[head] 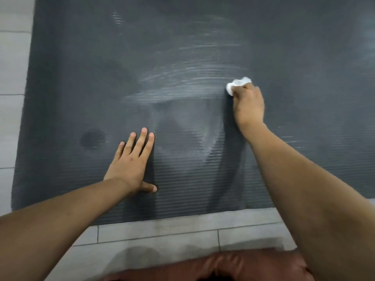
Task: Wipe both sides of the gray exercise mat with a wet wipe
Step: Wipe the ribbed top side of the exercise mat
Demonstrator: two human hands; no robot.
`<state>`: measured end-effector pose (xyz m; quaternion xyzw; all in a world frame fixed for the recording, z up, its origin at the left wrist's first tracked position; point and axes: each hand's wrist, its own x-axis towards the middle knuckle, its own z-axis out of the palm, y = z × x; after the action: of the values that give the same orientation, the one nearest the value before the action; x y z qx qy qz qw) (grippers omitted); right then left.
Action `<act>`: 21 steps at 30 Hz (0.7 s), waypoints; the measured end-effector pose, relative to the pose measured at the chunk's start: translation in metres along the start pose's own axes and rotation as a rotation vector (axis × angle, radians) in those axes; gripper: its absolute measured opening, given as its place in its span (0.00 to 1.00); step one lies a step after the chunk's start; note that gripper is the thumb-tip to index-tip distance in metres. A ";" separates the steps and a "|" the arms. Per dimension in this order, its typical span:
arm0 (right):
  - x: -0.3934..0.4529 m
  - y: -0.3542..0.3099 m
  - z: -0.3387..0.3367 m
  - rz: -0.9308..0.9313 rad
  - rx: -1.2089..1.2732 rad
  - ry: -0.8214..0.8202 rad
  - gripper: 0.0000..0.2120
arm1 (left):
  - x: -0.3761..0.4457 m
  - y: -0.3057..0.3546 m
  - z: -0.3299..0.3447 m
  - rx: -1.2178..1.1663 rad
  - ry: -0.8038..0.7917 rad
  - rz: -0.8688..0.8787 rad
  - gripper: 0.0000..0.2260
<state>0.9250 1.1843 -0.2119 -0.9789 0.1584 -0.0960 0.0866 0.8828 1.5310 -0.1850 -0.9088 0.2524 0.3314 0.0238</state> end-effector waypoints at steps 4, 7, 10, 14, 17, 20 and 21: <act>0.004 0.029 -0.010 0.243 -0.019 0.031 0.11 | -0.001 0.002 -0.001 -0.006 0.014 -0.013 0.68; 0.001 -0.022 0.006 0.220 -0.041 0.024 0.08 | -0.001 0.003 -0.002 -0.020 0.018 -0.017 0.68; -0.032 -0.111 0.031 -0.015 0.139 0.029 0.09 | -0.001 0.005 -0.004 -0.018 0.018 -0.023 0.68; -0.070 -0.194 0.037 -0.324 0.322 -0.039 0.08 | -0.003 0.006 -0.005 -0.015 0.034 -0.026 0.67; -0.065 -0.151 0.032 -0.298 0.303 0.032 0.07 | -0.005 0.006 -0.003 -0.050 0.049 -0.028 0.68; -0.056 -0.066 0.008 -0.033 0.136 0.022 0.08 | -0.004 0.005 -0.002 -0.073 0.057 -0.013 0.68; -0.052 -0.033 -0.001 0.081 0.105 0.028 0.09 | -0.004 0.004 -0.002 -0.072 0.062 -0.013 0.68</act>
<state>0.8865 1.2317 -0.2128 -0.9644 0.1939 -0.1140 0.1392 0.8797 1.5292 -0.1809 -0.9205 0.2351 0.3117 -0.0148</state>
